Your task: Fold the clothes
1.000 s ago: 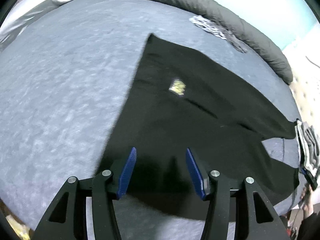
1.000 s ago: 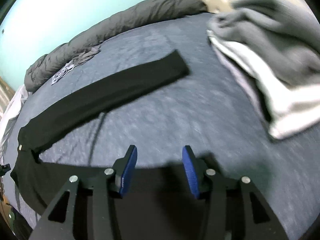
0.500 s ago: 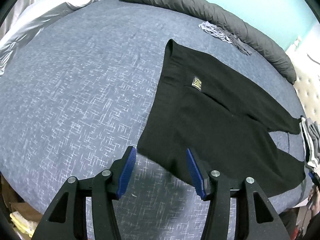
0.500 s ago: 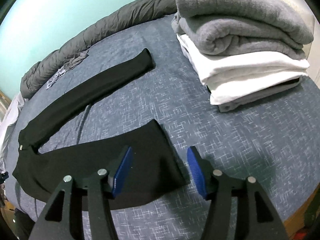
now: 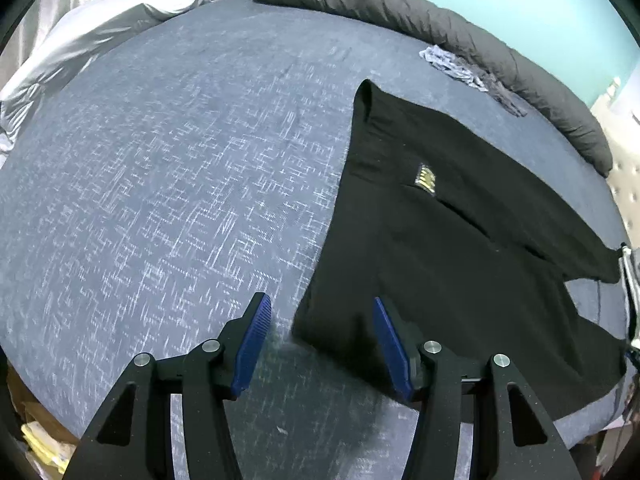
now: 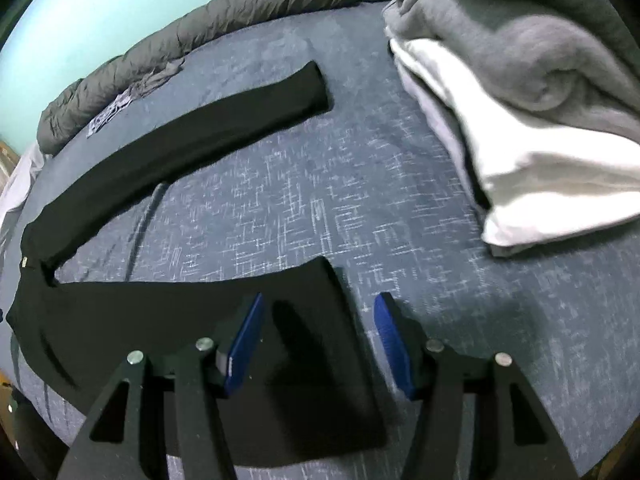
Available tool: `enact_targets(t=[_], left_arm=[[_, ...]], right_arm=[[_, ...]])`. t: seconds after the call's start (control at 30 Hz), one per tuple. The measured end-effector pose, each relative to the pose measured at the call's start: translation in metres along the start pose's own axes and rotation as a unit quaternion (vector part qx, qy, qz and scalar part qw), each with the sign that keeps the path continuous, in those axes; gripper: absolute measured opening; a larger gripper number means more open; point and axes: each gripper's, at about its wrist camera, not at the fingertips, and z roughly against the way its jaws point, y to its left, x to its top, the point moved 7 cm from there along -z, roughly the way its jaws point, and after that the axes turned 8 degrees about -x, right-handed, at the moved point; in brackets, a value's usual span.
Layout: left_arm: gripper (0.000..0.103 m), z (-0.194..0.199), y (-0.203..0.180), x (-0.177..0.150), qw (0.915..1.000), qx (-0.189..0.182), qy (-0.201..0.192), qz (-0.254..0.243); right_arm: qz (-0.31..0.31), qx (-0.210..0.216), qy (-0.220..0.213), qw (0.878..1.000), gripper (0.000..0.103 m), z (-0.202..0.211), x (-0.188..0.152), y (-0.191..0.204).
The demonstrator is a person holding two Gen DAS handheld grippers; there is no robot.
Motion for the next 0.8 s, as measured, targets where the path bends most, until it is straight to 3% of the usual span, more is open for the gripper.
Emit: enact_targets(t=[0.03,0.07,0.17,0.2,0.37,0.57,0.7,0.8], left_arm=[[0.058,-0.003,0.001,0.002,1.0,0.002,0.002,-0.001],[0.058,-0.006,0.002,0.003,1.0,0.003,0.004,-0.003],[0.058,-0.014,0.012,0.004,0.9999,0.003,0.008,0.014],[0.058,-0.016,0.014,0.003,0.9998,0.006,0.009,0.016],[0.058,-0.021,0.02,-0.002,0.9997,0.015,0.01,0.016],[0.058,-0.017,0.024,-0.004,0.9996,0.023,0.002,0.016],[0.058,-0.019,0.033,-0.005,0.9992,0.03,-0.001,0.026],[0.058,-0.022,0.039,-0.008,0.9988,0.023,0.002,0.042]], right_arm=[[0.004,-0.002,0.0,1.0,0.051,-0.002,0.0,0.001],[0.009,-0.004,0.0,1.0,0.037,-0.003,0.001,0.001],[0.013,-0.001,-0.01,1.0,0.012,-0.002,0.005,0.002],[0.012,0.001,-0.014,1.0,0.008,0.0,0.007,0.002],[-0.015,0.011,-0.047,0.999,0.005,0.011,0.029,0.001],[-0.061,-0.037,-0.075,0.995,0.005,0.011,0.059,-0.009],[-0.081,-0.078,-0.062,0.992,0.002,-0.003,0.058,-0.02],[-0.085,-0.078,-0.056,0.992,0.002,-0.011,0.054,-0.021]])
